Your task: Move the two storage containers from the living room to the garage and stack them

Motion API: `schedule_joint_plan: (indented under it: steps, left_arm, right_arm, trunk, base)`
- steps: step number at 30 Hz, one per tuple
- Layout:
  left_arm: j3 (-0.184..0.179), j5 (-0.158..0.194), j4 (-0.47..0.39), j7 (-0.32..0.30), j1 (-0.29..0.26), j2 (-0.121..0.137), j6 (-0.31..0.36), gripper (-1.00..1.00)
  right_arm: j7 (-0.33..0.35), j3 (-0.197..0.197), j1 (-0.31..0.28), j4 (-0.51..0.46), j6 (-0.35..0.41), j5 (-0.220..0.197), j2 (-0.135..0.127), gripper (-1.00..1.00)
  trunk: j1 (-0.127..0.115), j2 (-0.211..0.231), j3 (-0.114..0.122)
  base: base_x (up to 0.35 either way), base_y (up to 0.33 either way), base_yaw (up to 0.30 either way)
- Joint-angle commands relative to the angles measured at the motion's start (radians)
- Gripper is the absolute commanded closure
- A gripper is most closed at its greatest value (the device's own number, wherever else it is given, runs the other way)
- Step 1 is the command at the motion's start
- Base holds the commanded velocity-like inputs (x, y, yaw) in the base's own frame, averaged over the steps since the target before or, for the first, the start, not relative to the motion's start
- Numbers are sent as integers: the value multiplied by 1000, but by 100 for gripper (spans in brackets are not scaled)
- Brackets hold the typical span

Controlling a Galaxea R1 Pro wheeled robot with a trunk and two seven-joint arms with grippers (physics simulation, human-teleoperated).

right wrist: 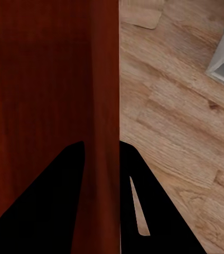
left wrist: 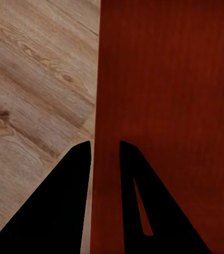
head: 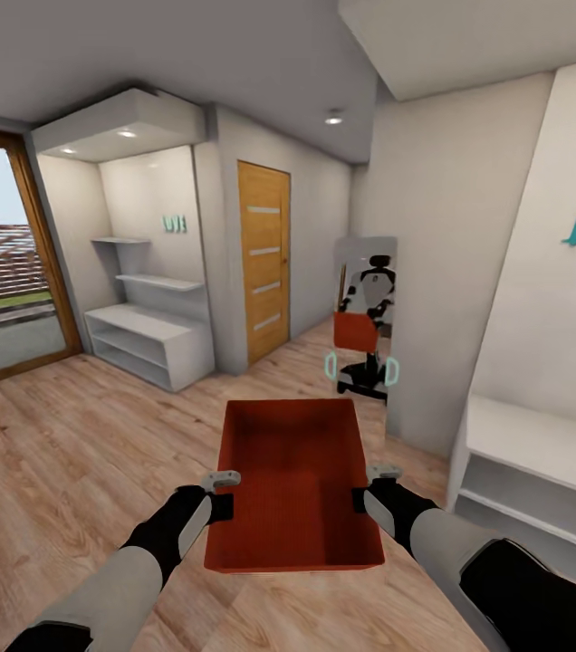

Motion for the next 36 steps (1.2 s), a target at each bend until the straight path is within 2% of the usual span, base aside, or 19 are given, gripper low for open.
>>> schedule_joint_plan:
  steps: [1,22,36]
  left_arm:
    - [-10,-22,2,15,0,2,10,100]
    - [-10,-22,0,17,0,2,10,100]
    - [-10,-22,0,16,0,2,10,100]
  right_arm:
    - [-9,21,-1,-5,3,18,-1,100]
    - [-8,21,-1,-5,3,18,-1,100]
    - [-8,22,-1,-5,3,18,-1,100]
  trunk:
    - [1,-2,-2]
    - [1,-2,-2]
    - [1,-2,-2]
  base:
    - [322,0,0]
    - [322,0,4]
    - [322,0,233]
